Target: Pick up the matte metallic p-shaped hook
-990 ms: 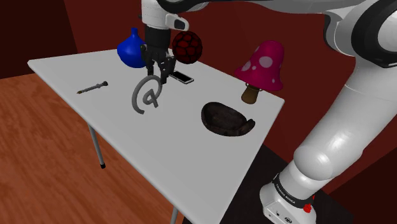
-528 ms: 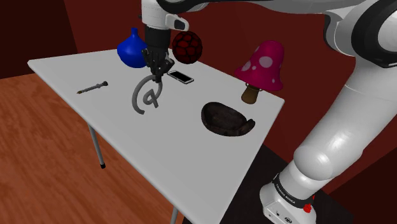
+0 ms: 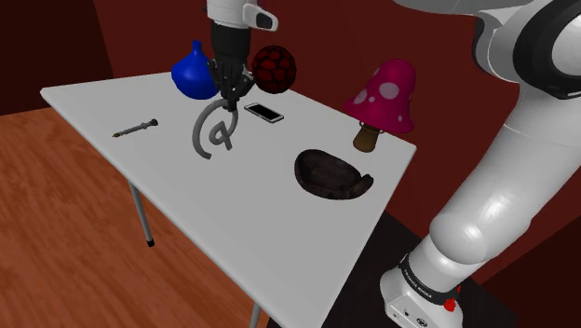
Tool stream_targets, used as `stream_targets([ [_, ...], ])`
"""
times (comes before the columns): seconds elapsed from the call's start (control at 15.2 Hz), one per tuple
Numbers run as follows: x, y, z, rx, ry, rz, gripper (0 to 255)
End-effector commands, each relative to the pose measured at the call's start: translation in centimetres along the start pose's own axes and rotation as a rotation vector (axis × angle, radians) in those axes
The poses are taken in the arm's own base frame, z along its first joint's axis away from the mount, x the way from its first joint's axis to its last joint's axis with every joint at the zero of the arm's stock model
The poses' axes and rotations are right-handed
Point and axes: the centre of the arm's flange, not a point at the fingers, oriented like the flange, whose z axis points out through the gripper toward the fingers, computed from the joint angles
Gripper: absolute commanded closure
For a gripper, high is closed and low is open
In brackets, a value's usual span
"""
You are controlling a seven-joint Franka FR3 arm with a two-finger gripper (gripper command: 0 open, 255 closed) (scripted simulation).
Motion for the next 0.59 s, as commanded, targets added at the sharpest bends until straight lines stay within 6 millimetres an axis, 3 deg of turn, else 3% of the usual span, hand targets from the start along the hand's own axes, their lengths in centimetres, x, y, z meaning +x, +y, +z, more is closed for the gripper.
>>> stream_targets([
  [0.0, 0.0, 0.0, -1.2, 0.0, 0.0, 0.0, 255],
  [0.53, 0.0, 0.1, -5.4, 0.0, 0.0, 0.0, 255],
])
